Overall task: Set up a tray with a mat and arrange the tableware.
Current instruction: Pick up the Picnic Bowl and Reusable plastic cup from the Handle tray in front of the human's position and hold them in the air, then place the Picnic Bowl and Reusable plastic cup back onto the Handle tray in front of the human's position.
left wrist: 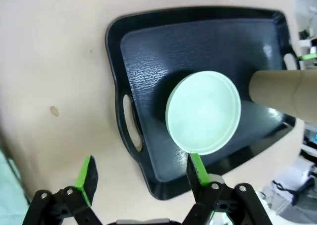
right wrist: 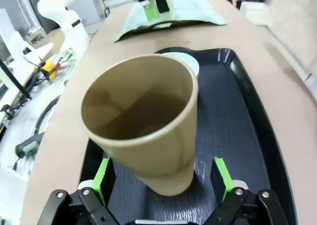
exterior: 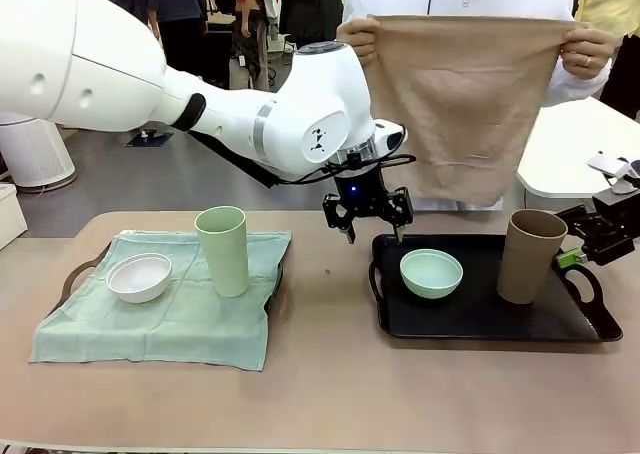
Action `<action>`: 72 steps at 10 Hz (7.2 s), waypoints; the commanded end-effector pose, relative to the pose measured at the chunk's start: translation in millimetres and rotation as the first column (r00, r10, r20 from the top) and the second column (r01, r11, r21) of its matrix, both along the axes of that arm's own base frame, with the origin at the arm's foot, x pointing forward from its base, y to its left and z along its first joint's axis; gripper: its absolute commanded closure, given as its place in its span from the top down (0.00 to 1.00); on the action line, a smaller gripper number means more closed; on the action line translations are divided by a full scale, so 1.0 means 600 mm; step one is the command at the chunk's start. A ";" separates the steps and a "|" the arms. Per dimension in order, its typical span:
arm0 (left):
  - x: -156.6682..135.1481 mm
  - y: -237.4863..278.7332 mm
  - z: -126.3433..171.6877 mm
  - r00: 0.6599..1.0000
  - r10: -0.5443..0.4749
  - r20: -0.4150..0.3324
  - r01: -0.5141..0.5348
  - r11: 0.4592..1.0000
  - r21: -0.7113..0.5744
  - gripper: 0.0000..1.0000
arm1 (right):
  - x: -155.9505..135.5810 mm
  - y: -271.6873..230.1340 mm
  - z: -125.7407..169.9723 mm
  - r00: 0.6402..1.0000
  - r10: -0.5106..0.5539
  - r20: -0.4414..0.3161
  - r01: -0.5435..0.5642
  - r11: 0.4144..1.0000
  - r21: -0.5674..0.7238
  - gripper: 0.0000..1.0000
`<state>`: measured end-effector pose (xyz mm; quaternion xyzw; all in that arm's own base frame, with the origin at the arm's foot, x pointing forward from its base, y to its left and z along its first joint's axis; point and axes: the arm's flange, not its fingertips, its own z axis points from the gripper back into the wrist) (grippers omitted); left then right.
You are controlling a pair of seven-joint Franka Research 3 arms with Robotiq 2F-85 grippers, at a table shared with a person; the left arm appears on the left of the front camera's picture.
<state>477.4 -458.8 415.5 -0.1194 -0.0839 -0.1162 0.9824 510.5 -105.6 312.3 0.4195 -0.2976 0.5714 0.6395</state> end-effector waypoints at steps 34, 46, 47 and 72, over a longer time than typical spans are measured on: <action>-0.064 -0.095 0.206 0.990 0.051 0.131 -0.049 0.998 -0.026 0.00 | -0.170 0.028 0.295 0.942 0.099 0.320 -0.095 0.995 -0.028 0.65; -0.044 -0.097 0.200 0.996 0.028 0.083 -0.024 0.999 -0.045 0.00 | -0.133 0.016 0.288 0.952 0.086 0.293 -0.087 0.996 -0.008 0.65; -0.044 -0.097 0.200 0.996 0.028 0.083 -0.024 0.999 -0.045 0.00 | -0.133 0.016 0.288 0.952 0.086 0.293 -0.087 0.996 -0.008 0.65; 0.020 -0.100 -0.001 0.998 0.039 -0.052 -0.038 0.999 0.031 0.04 | -0.088 0.024 0.099 0.963 0.165 0.215 -0.174 0.985 0.023 0.83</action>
